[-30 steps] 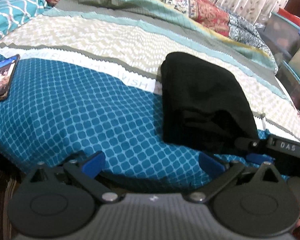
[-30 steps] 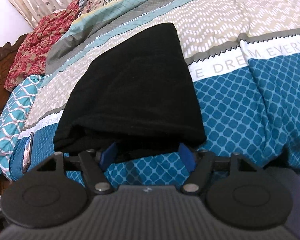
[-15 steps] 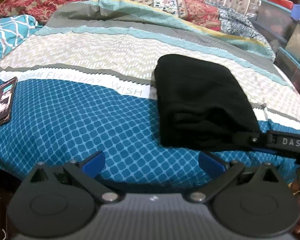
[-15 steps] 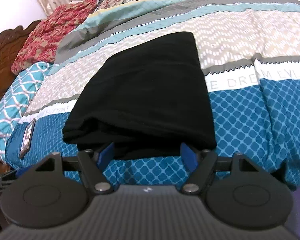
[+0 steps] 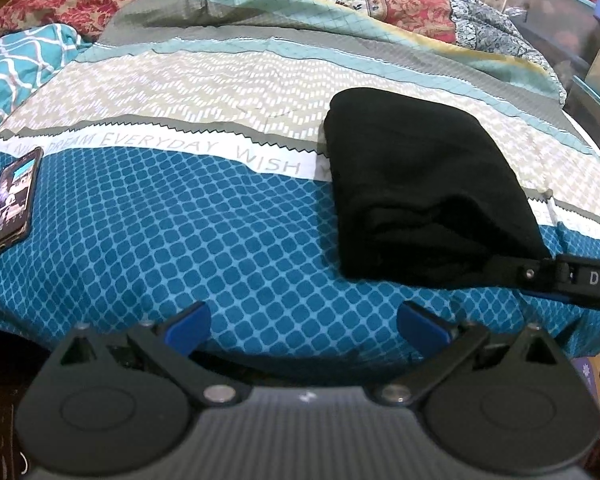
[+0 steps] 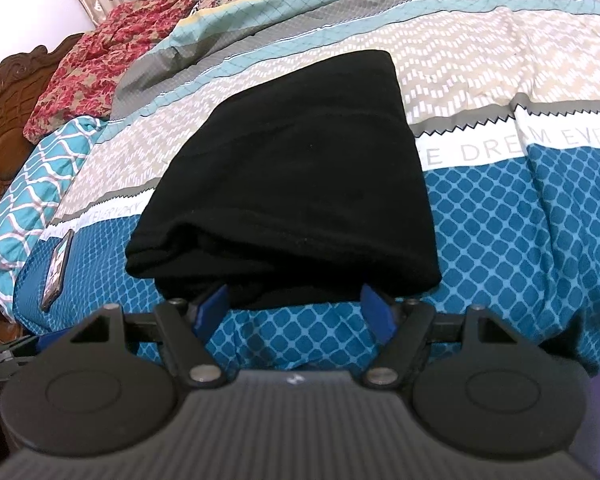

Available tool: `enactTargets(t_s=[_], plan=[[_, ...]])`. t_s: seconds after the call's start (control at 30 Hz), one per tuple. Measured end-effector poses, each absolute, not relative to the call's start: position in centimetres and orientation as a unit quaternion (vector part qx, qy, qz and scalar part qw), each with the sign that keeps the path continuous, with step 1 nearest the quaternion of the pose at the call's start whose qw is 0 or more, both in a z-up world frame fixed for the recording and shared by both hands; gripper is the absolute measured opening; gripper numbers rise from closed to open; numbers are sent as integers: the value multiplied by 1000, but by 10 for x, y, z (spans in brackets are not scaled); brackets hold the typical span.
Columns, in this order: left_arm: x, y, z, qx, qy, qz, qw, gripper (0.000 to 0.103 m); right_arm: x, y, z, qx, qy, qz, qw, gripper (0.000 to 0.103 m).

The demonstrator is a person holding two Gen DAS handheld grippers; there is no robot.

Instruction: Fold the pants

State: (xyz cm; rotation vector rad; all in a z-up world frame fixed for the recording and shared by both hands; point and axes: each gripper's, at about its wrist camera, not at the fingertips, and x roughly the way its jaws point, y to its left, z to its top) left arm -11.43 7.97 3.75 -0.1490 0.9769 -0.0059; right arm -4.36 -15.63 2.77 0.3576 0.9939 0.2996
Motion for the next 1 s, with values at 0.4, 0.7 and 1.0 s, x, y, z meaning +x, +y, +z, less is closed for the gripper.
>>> enactTargets(t_s=[0.4, 0.7, 1.0], plan=[[-113, 81, 35, -72, 478, 1, 876, 103, -44, -157, 28, 169, 472, 143, 854, 75], [-112, 82, 33, -72, 483, 4, 873, 103, -44, -158, 29, 166, 470, 145, 855, 75], [-108, 84, 31, -69, 491, 4, 868, 103, -43, -158, 28, 167, 472, 145, 854, 75]])
